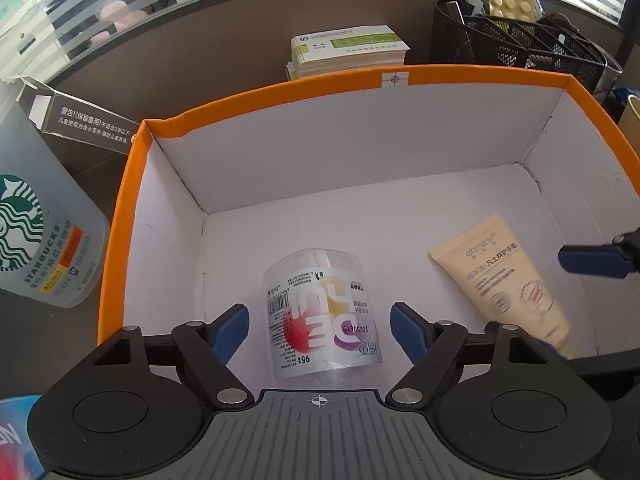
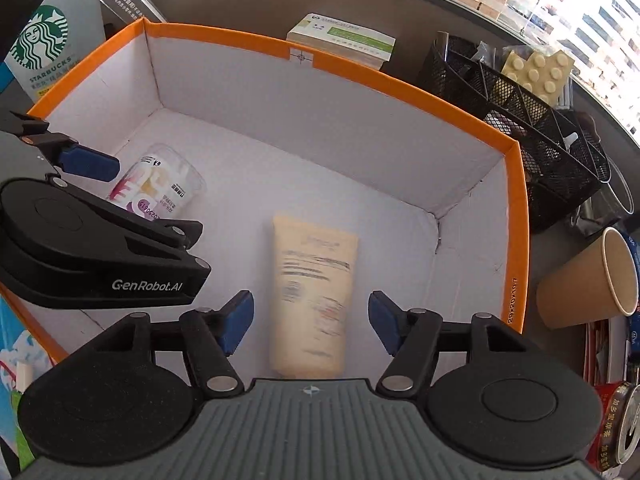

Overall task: Organize rigid objects
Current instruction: 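Carry the jar and cream tube into the orange box and release both, then withdraw both tools from the box back to the clutter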

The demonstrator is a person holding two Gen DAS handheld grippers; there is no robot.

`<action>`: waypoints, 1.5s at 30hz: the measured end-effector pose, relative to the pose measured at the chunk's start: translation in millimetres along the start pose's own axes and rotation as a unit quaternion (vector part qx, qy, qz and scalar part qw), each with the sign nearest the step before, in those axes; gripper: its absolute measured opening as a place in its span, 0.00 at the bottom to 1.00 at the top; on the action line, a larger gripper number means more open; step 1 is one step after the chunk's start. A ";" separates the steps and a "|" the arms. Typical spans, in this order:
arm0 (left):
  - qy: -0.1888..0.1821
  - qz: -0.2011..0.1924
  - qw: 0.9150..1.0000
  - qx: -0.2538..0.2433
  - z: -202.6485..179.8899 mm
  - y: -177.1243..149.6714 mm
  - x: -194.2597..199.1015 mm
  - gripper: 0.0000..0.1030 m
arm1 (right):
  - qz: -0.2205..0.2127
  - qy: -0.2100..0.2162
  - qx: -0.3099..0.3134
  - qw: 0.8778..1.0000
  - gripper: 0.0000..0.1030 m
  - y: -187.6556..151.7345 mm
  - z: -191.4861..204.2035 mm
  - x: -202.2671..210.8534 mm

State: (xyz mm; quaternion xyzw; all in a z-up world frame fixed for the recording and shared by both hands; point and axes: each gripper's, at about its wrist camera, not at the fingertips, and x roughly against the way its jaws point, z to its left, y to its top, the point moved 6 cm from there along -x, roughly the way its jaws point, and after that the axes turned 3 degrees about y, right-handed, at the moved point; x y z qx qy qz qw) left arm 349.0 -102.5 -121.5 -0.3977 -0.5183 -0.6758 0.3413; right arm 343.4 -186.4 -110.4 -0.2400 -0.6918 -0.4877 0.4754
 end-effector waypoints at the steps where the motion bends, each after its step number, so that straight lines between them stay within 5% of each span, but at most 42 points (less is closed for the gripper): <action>1: -0.001 0.000 1.000 0.000 0.0 -0.1 1.9 0.78 | -0.002 -0.004 0.001 1.000 0.60 0.2 -0.4 1.2; 9: -0.016 -0.056 0.998 0.024 12.4 10.0 59.8 0.87 | -0.068 -0.027 0.004 0.997 0.63 9.9 -4.6 54.9; 17: -0.027 -0.189 0.980 0.048 37.5 -25.7 147.1 0.97 | -0.209 -0.024 -0.010 0.977 0.63 -12.0 7.0 146.1; 21: -0.021 -0.225 0.973 0.054 44.7 -77.7 161.2 1.00 | -0.283 -0.019 -0.015 0.959 0.93 -49.0 21.1 181.5; 23: -0.017 -0.228 0.972 0.055 43.3 -106.5 155.2 1.00 | -0.304 -0.025 -0.004 0.952 0.97 -73.4 31.7 187.5; 29: -0.010 -0.182 0.981 0.065 39.2 -178.3 119.0 1.00 | -0.275 -0.034 0.001 0.961 0.97 -144.5 56.9 158.2; 32: 0.025 -0.178 0.982 0.057 37.2 -204.4 108.7 1.00 | -0.252 -0.051 0.007 0.966 0.97 -170.8 66.0 140.6; 40: 0.085 -0.189 0.978 0.001 24.4 -238.7 99.6 1.00 | -0.245 -0.053 -0.008 0.968 0.97 -196.6 73.4 125.6; 42: 0.086 -0.190 0.978 0.002 23.5 -241.5 101.5 1.00 | -0.246 -0.051 -0.011 0.968 0.97 -198.2 74.5 124.2; 45: 0.040 -0.174 0.984 0.017 22.1 -241.9 102.8 1.00 | -0.245 -0.046 -0.014 0.968 0.97 -203.1 74.8 123.3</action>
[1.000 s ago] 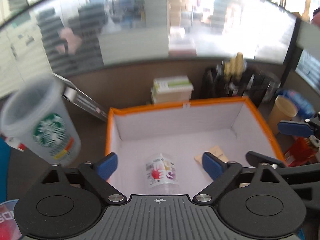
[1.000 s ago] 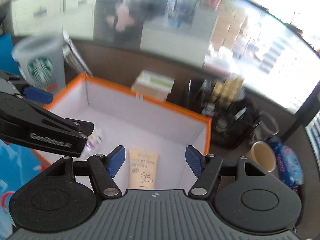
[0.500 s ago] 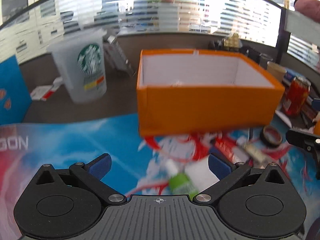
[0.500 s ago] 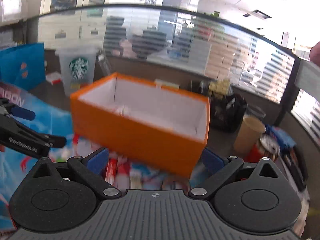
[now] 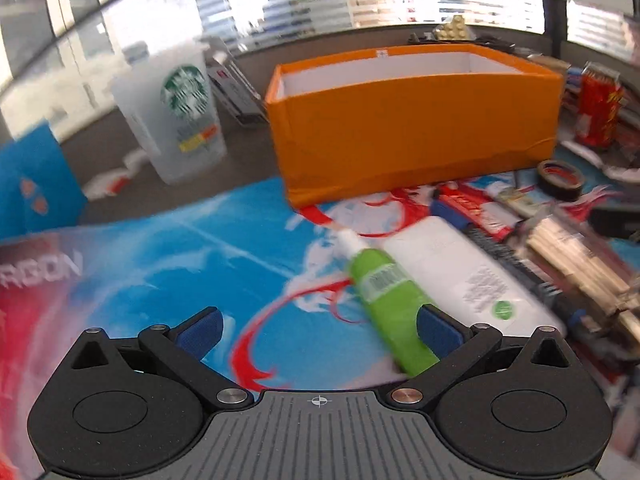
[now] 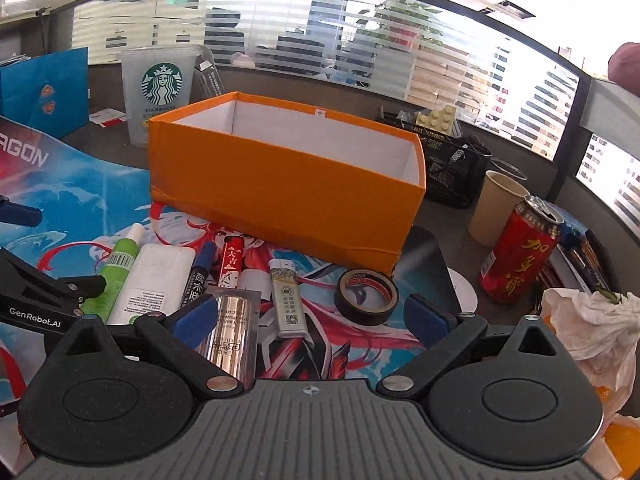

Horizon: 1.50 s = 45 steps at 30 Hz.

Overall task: Organize rigid objects
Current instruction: 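Withdraw both tools from the box back to the clutter, then grasp the green tube with the left tool while the right tool grasps the silver tube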

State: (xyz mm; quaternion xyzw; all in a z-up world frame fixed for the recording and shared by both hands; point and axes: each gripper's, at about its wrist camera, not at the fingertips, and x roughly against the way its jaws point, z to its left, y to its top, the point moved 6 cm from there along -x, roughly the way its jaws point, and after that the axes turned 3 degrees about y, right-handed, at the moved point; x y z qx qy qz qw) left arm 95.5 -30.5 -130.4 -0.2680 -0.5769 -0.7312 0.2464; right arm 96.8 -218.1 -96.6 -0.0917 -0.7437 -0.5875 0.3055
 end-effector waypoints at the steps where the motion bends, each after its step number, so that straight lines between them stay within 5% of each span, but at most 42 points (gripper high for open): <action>1: -0.009 0.004 1.000 0.003 -2.1 -1.1 -0.3 1.00 | 0.000 -0.001 -0.001 1.000 0.97 -0.4 -0.6 0.2; 11: 0.030 -0.040 0.998 -0.050 -26.1 -8.4 12.6 1.00 | -0.002 -0.008 -0.017 1.000 0.98 -8.4 -5.9 0.7; 17: -0.015 -0.014 1.000 -0.023 -25.4 -21.7 8.1 1.00 | -0.004 -0.013 -0.008 1.000 1.00 -10.3 -3.2 0.0; 23: 0.021 -0.019 1.000 -0.011 -8.8 -19.1 1.3 1.00 | -0.005 -0.019 0.015 1.000 0.99 -14.3 3.8 -3.0; 26: 0.026 -0.019 0.999 -0.006 -2.5 -16.8 -3.1 1.00 | -0.004 -0.007 0.008 1.000 0.94 -15.7 5.9 -3.9; 31: 0.040 -0.020 0.999 0.011 13.0 -13.5 -11.2 1.00 | -0.008 0.014 -0.002 1.000 0.63 -15.3 10.5 -0.4; 37: 0.036 -0.016 0.999 0.000 11.1 -8.3 -15.4 1.00 | 0.008 0.066 -0.027 0.997 0.56 -18.2 19.6 3.2; 45: 0.021 -0.010 1.000 0.015 17.3 -4.3 -24.1 1.00 | 0.033 0.060 -0.041 0.997 0.47 -26.4 14.0 -8.5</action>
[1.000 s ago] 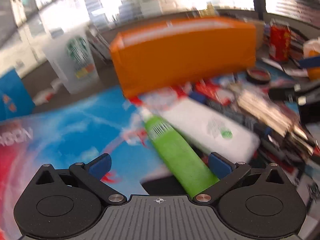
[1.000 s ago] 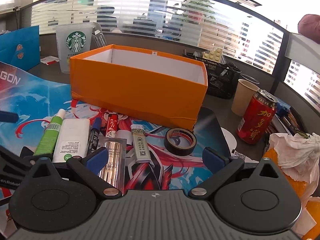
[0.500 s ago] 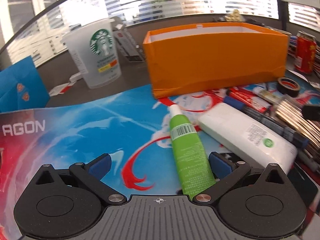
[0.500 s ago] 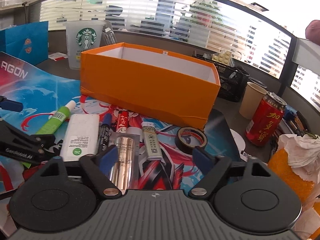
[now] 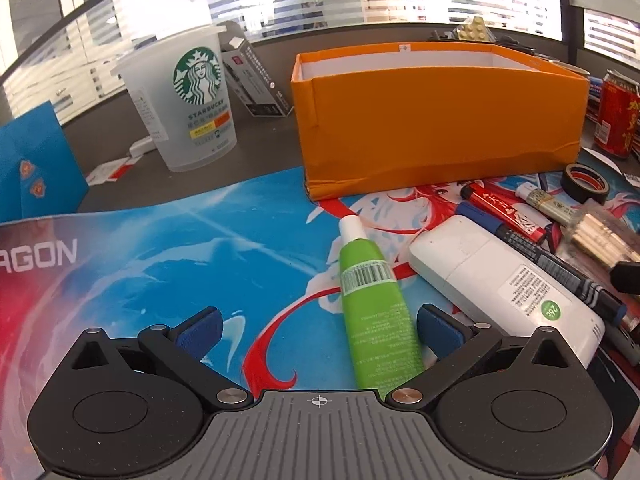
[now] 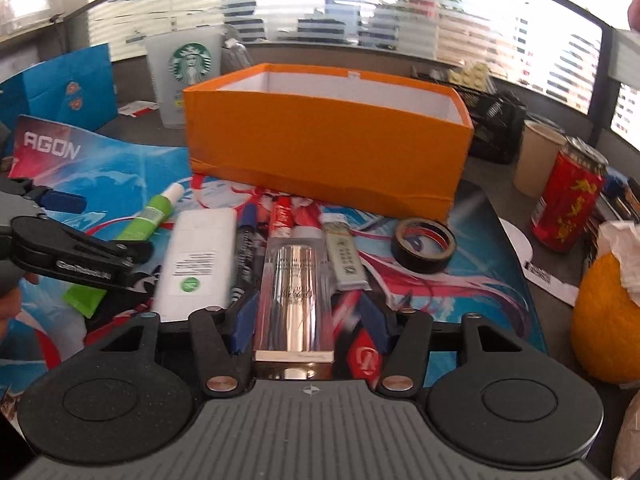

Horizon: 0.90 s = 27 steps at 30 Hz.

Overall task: Organize rigid objects
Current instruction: 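Grasp the green tube with the left tool while the right tool grasps the silver tube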

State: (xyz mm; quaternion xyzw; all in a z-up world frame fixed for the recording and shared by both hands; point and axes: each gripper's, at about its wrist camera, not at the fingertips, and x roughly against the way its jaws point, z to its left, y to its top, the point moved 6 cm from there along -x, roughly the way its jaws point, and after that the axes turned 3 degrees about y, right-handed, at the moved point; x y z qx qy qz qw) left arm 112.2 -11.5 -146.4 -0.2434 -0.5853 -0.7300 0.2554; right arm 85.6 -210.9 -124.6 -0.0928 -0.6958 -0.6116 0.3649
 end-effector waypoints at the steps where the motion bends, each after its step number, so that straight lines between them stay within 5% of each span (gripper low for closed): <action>1: -0.001 0.000 1.000 0.004 1.4 -0.3 -0.7 1.00 | 0.006 -0.007 -0.001 1.000 0.44 -1.8 -3.5 -1.7; 7: -0.009 -0.006 1.000 0.004 -2.8 1.1 -3.2 1.00 | 0.027 -0.011 0.014 0.999 0.37 -9.1 -3.0 -14.4; 13: -0.061 0.003 0.997 0.038 2.2 3.2 -15.0 0.98 | 0.019 0.008 0.000 1.000 0.34 -6.6 -8.1 -20.5; 15: -0.071 -0.005 0.997 0.034 -0.8 3.4 -11.0 0.86 | 0.016 0.008 -0.004 1.000 0.34 -7.2 -9.0 -19.9; 17: -0.078 -0.020 0.996 0.027 -6.2 4.7 -2.8 0.36 | 0.014 0.007 -0.006 1.000 0.34 -6.7 -9.0 -19.8; 19: -0.078 -0.023 0.997 0.014 -13.4 5.4 1.5 0.29 | 0.013 0.008 -0.009 1.000 0.34 -5.9 -9.2 -19.9; 27: -0.092 -0.020 0.995 0.026 -13.4 1.5 8.8 0.28 | 0.002 0.007 -0.016 1.000 0.34 -5.5 -9.2 -16.2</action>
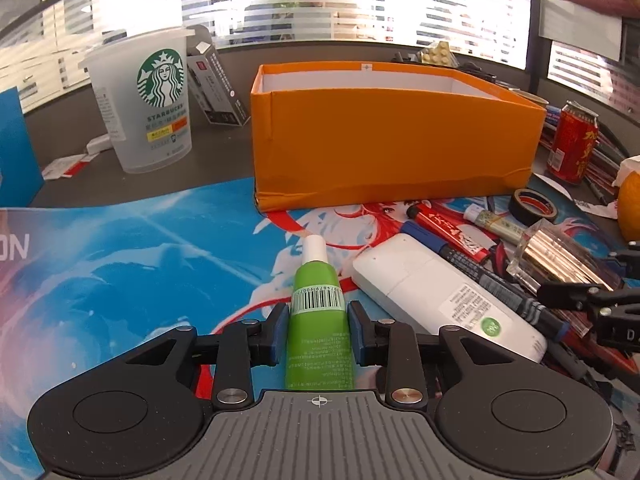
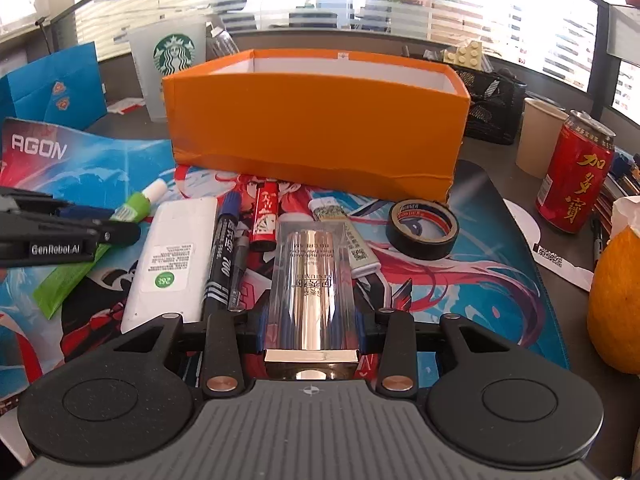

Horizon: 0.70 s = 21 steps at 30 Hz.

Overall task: Organize rigid objects
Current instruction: 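Grasp the green tube with the left tool while the right tool grasps the silver tube, then lift both tubes into the orange box and open both tools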

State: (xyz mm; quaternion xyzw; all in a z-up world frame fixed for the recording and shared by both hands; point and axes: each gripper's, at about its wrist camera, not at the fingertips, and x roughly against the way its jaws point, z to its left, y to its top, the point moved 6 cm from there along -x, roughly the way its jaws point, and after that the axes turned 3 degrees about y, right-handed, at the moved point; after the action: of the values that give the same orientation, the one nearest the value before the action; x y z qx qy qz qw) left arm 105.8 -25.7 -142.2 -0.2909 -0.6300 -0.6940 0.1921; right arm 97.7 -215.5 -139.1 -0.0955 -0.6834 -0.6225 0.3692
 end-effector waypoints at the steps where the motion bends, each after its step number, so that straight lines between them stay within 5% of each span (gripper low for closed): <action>1: -0.005 0.002 1.000 0.003 0.0 0.0 1.4 0.28 | -0.003 -0.001 0.001 1.000 0.34 0.6 0.1 1.7; 10: -0.020 0.013 1.000 0.019 4.9 6.2 9.4 0.28 | -0.012 -0.002 -0.002 1.000 0.34 5.6 -1.8 8.9; 21: -0.025 0.026 0.999 0.028 8.8 -3.3 8.7 0.28 | 0.060 0.004 0.035 0.998 0.35 8.4 1.0 -3.8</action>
State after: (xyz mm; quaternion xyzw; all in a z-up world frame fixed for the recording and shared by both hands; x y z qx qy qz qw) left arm 98.6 -15.7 -138.7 -0.3185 -0.6462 -0.6634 0.2022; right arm 104.9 -211.7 -134.8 -0.1210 -0.6959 -0.5756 0.4119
